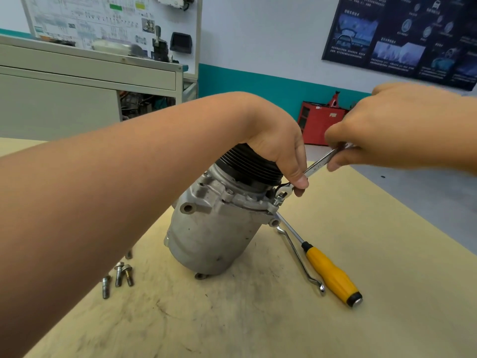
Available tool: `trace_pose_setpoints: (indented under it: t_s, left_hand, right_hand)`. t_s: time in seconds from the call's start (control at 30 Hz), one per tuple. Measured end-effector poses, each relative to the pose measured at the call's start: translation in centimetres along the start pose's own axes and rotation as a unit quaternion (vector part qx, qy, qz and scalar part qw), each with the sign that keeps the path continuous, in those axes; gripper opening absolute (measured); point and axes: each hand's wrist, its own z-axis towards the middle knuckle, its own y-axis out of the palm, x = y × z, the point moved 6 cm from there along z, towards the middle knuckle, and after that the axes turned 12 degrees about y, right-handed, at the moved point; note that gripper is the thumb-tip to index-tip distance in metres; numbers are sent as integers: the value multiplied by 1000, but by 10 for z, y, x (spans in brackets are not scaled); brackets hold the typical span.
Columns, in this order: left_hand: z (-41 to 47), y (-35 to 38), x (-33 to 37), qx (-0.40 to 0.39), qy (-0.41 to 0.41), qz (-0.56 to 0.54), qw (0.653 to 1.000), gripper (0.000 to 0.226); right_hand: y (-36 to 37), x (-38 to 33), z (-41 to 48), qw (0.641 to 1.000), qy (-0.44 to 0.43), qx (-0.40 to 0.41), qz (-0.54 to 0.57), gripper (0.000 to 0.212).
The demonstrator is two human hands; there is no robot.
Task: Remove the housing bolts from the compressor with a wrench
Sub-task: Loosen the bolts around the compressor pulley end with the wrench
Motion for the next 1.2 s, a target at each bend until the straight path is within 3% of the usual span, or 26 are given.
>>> trace_pose_setpoints:
  t_s: [0.1, 0.3, 0.53, 0.73, 0.93, 1.03, 1.2]
  left_hand:
    - [-1, 0, 1, 3, -1, -1, 1000, 14]
    - [-2, 1, 2, 7, -6, 7, 1000, 13]
    - [-5, 1, 2, 17, -1, -13, 1000, 14]
    - [-9, -5, -1, 49, 12, -87, 995, 14]
    - [-15, -10, -5, 102, 39, -160, 981, 11]
    - [-17, -9, 0, 89, 68, -180, 977, 9]
    - [-21, -8, 2, 56, 105, -211, 970, 19]
  right_hand:
    - [-1, 15, -1, 999, 28, -15, 31, 60]
    - [0, 24, 4, 959, 93, -108, 246, 75]
    - [-1, 31, 19, 929, 111, -126, 331, 61]
    - [-18, 27, 30, 937, 72, -52, 338, 54]
    - [-46, 13, 28, 957, -16, 105, 272, 29]
    - [-54, 7, 19, 952, -58, 167, 250, 23]
    - [-57, 5, 5, 944, -87, 200, 246, 30]
